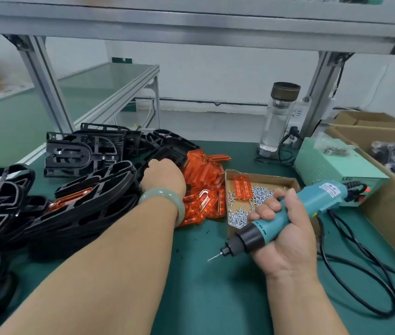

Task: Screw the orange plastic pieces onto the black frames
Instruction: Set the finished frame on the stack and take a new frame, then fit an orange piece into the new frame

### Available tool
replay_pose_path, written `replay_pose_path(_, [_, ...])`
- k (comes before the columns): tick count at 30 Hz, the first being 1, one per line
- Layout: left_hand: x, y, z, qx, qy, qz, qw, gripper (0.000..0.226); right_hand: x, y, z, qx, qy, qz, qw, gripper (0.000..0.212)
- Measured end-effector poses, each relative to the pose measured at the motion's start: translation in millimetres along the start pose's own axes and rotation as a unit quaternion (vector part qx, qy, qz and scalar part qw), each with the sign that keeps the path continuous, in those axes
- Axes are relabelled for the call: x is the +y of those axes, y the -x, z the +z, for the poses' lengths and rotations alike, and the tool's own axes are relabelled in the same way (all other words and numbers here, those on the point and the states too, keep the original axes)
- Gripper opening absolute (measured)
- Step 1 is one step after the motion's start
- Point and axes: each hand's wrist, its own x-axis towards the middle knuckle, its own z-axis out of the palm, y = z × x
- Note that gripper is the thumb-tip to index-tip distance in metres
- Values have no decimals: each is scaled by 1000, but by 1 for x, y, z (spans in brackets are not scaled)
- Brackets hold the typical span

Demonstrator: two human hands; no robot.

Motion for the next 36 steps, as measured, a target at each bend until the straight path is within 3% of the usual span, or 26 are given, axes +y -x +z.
replay_pose_path(8, [4,22,-13,75,141,47,986,32,-1,-1,-1,0,0,24,1000,17])
replay_pose_path(13, [8,50,-28,99,226,162,955,33,-3,-2,-1,3,7,35,999,16])
replay_pose_path(20, [-24,100,-40,53,290,317,901,32,-9,-5,-7,23,14,34,999,18])
replay_pose_path(25, [-46,125,-32,53,306,341,887,39,-12,-8,-10,26,36,33,998,20])
replay_pose_path(29, [-54,134,-31,85,301,369,875,29,-11,-10,-11,30,63,52,996,21])
replay_pose_path(31, [-57,136,-31,89,292,359,882,36,-13,-10,-12,32,60,65,996,22])
replay_pose_path(36, [-65,131,-30,58,261,302,915,16,-17,-11,-15,32,96,67,993,20])
